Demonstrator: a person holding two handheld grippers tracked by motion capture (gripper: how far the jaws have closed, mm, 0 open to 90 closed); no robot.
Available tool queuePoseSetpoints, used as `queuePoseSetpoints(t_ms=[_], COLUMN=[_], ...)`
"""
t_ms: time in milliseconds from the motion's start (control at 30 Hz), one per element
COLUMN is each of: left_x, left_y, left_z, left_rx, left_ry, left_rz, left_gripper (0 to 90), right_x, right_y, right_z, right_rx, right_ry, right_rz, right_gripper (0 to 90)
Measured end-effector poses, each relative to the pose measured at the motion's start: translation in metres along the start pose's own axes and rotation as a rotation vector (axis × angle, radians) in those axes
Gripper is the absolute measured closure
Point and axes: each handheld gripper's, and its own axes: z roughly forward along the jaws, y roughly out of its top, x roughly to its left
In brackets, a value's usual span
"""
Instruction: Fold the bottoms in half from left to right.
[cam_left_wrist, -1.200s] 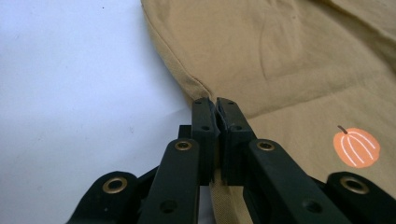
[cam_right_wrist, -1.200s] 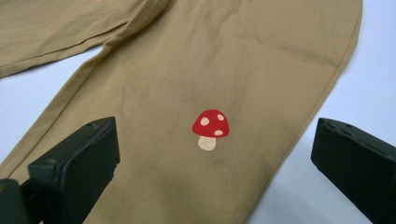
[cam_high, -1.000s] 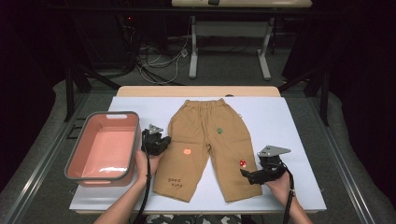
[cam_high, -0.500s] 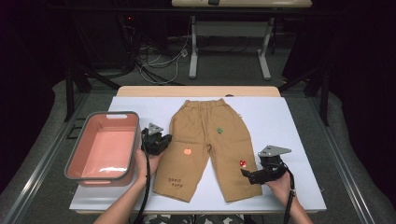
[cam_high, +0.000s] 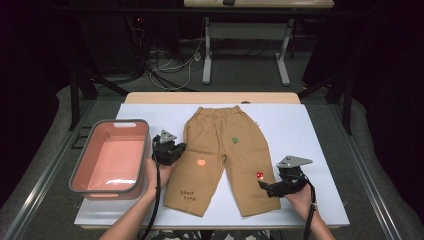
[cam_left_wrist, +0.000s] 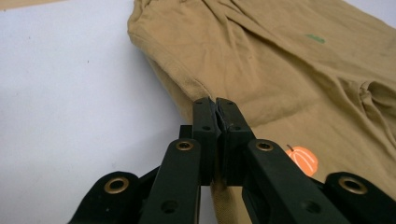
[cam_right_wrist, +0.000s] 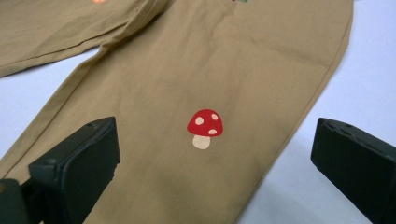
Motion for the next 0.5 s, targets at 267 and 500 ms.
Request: queuePoseSetpoints(t_ms=[267, 500], left_x=[-0.007, -0.013], left_y=[0.006, 0.013], left_z=[-0.003, -0.004], left_rx=[-0.004, 0.001], left_ry=[-0.018, -0.045], left_rz=[0.028, 0.063], left_gripper=[87.2, 87.1], right_x=[-0.001, 0.0], right_y=[0.0, 0.001], right_z=[0.001, 0.0], right_rx=[0.001, 0.005], right_ry=[0.006, 0.005], right_rz=[-0.006, -0.005], right_gripper=[0.8, 0.8])
